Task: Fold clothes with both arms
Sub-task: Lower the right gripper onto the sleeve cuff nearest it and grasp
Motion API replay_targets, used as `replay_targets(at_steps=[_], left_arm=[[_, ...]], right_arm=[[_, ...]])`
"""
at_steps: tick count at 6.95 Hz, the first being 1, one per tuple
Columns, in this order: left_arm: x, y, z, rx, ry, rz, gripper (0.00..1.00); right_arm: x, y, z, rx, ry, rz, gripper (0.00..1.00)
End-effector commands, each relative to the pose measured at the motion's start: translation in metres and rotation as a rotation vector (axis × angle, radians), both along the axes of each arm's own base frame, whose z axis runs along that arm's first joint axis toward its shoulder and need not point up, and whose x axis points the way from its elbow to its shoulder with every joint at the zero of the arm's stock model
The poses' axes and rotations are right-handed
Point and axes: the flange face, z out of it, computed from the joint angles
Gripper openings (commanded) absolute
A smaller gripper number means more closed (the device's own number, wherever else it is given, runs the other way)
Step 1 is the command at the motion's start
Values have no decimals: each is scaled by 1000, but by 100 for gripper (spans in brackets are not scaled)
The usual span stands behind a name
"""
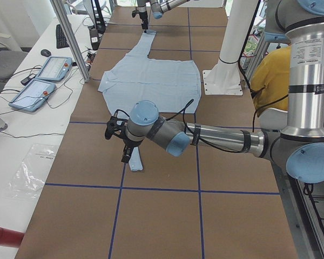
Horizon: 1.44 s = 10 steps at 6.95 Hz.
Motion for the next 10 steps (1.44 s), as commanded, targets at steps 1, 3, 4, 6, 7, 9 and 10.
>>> replay_targets(at_steps=[1, 3, 4, 6, 7, 9, 10], left_arm=[[0, 0, 0, 3, 0, 1, 100], [0, 0, 0, -1, 0, -1, 100], [0, 0, 0, -1, 1, -1, 100], [0, 1, 0, -3, 3, -2, 100], [1, 0, -2, 0, 4, -1, 100], [1, 0, -4, 4, 3, 0, 100], [1, 0, -5, 7, 3, 0, 100]], right_arm=[[-3, -6, -8, 10, -5, -3, 0], [2, -8, -14, 21, -12, 7, 0], [5, -10, -17, 31, -15, 9, 0], [14, -17, -54, 83, -43, 32, 0], [13, -18, -81, 96, -66, 58, 0], [-56, -10, -167, 30, -127, 128, 0], [-111, -14, -230, -30, -169, 163, 0]])
